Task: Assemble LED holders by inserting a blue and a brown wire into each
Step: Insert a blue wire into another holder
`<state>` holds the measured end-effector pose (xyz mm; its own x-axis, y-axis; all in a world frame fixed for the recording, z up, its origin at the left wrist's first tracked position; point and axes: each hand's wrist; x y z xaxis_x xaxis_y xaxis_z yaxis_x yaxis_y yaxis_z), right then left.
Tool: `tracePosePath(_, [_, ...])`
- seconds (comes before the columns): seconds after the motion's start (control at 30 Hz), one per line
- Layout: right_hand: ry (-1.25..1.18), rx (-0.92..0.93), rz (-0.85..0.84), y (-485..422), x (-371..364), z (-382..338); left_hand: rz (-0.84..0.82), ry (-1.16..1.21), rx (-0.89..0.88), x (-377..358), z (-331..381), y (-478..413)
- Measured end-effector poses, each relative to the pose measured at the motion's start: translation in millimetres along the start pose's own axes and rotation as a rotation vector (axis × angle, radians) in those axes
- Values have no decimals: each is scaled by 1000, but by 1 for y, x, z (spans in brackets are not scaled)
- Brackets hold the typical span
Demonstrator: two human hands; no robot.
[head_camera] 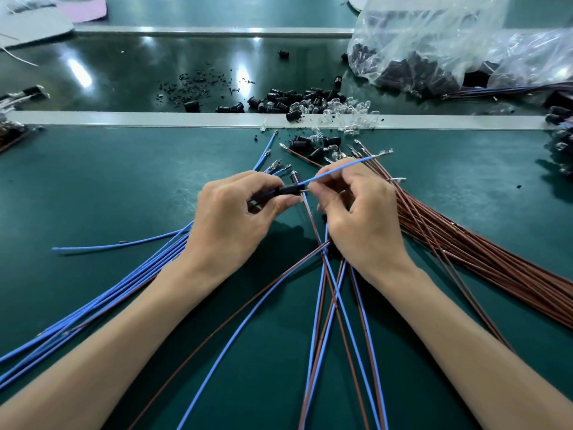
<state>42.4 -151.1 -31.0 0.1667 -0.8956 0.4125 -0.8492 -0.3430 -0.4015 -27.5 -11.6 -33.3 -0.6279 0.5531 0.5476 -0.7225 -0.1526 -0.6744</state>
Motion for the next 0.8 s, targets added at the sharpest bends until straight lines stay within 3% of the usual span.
tracePosePath(0.1, [17, 46, -25, 1, -2, 0, -19, -16, -15, -1, 0, 1])
tracePosePath(0.33, [-122, -89, 12, 1, 3, -2, -10, -40, 19, 1, -2, 2])
tracePosePath(0.8, [-134, -41, -4, -1, 2, 3, -41, 29, 2, 1, 2, 0])
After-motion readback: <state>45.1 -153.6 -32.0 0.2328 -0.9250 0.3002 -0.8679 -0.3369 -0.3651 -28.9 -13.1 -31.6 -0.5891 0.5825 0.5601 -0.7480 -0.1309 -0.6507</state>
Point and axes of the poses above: each hand's wrist, its own y-axis away from the middle knuckle, its own x-axis out of the back of the hand, z = x × y, and after that the axes turned 10 degrees about -x, right-handed
